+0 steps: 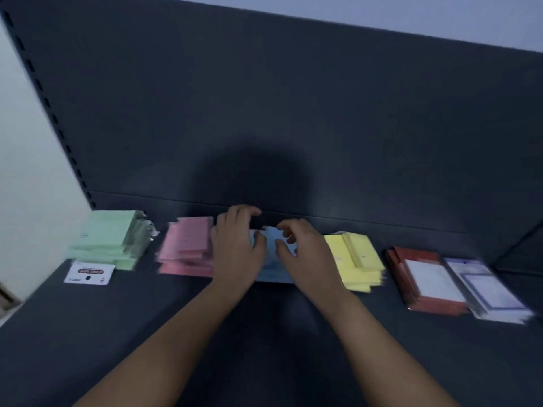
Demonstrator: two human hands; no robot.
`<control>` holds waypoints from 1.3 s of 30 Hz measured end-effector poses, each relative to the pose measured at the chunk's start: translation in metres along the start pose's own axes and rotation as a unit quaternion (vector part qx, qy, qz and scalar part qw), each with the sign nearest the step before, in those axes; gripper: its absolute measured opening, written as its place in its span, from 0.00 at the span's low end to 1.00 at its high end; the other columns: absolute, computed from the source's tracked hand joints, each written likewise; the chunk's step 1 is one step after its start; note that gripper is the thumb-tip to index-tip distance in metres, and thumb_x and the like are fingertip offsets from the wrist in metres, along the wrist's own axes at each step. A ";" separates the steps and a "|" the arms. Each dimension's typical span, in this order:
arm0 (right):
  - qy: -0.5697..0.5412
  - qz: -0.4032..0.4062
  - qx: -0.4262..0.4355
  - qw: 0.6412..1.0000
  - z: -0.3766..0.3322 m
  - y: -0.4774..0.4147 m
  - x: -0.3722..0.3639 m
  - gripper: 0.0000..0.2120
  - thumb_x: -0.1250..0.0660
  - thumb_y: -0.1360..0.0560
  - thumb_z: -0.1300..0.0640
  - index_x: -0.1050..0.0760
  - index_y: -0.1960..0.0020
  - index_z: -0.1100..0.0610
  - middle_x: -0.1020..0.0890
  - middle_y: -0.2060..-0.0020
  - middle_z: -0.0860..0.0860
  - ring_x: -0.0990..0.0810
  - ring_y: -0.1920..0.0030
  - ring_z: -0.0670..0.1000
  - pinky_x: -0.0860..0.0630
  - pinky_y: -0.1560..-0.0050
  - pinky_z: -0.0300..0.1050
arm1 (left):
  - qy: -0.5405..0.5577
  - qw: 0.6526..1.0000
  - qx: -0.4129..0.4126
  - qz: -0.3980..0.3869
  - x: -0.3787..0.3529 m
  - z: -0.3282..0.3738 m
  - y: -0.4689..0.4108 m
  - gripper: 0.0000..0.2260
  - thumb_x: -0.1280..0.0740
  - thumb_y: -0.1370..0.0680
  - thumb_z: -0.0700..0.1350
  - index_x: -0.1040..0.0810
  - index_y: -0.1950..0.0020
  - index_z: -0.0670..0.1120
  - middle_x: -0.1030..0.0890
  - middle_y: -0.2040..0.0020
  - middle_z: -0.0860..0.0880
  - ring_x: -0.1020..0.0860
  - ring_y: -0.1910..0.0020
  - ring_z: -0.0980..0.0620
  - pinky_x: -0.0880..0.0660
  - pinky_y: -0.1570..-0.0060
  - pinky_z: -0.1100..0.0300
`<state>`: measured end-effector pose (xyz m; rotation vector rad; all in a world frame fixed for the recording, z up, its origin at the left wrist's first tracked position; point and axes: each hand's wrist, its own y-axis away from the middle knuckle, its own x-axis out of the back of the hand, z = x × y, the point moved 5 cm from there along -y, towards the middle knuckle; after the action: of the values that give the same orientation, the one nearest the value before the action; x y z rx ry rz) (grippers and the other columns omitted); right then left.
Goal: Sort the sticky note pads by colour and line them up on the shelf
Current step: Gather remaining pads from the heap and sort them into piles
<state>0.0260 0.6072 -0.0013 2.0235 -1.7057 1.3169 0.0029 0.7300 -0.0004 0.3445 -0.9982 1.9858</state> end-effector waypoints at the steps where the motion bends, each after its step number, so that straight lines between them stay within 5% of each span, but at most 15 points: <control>1: 0.022 0.011 -0.010 1.000 0.012 0.009 0.017 0.12 0.36 0.25 0.59 0.26 0.42 0.55 0.25 0.49 0.46 0.26 0.50 0.45 0.33 0.52 0.35 | 0.002 1.000 -0.026 -0.014 -0.012 0.019 0.005 0.15 0.35 0.29 0.36 0.25 0.43 0.43 0.24 0.44 0.47 0.28 0.45 0.47 0.36 0.45 0.55; 13: 0.204 0.128 -0.249 0.938 0.192 0.204 0.265 0.15 0.35 0.25 0.59 0.26 0.39 0.58 0.22 0.46 0.54 0.26 0.44 0.56 0.30 0.43 0.50 | 0.043 0.944 -0.217 -0.245 -0.200 0.269 0.140 0.14 0.37 0.24 0.45 0.29 0.38 0.49 0.28 0.40 0.54 0.31 0.39 0.52 0.43 0.42 0.60; 23: 0.216 0.226 -0.346 0.885 0.259 0.371 0.400 0.18 0.34 0.25 0.57 0.28 0.36 0.57 0.23 0.43 0.51 0.28 0.40 0.52 0.32 0.38 0.46 | 0.090 0.907 -0.252 -0.324 -0.293 0.414 0.253 0.15 0.40 0.21 0.51 0.29 0.35 0.50 0.29 0.37 0.54 0.34 0.37 0.52 0.43 0.41 0.58; 39: 0.245 0.209 -0.412 0.852 0.391 0.360 0.486 0.19 0.36 0.24 0.56 0.30 0.33 0.54 0.25 0.40 0.50 0.31 0.39 0.51 0.33 0.36 0.46 | 0.063 0.876 -0.252 -0.406 -0.451 0.514 0.249 0.17 0.39 0.22 0.52 0.30 0.34 0.49 0.30 0.35 0.51 0.35 0.34 0.50 0.42 0.37 0.54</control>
<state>-0.1167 -0.0987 -0.0244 0.7908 -1.9972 0.8256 0.0057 0.0048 -0.0551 0.2714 -1.0186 0.9366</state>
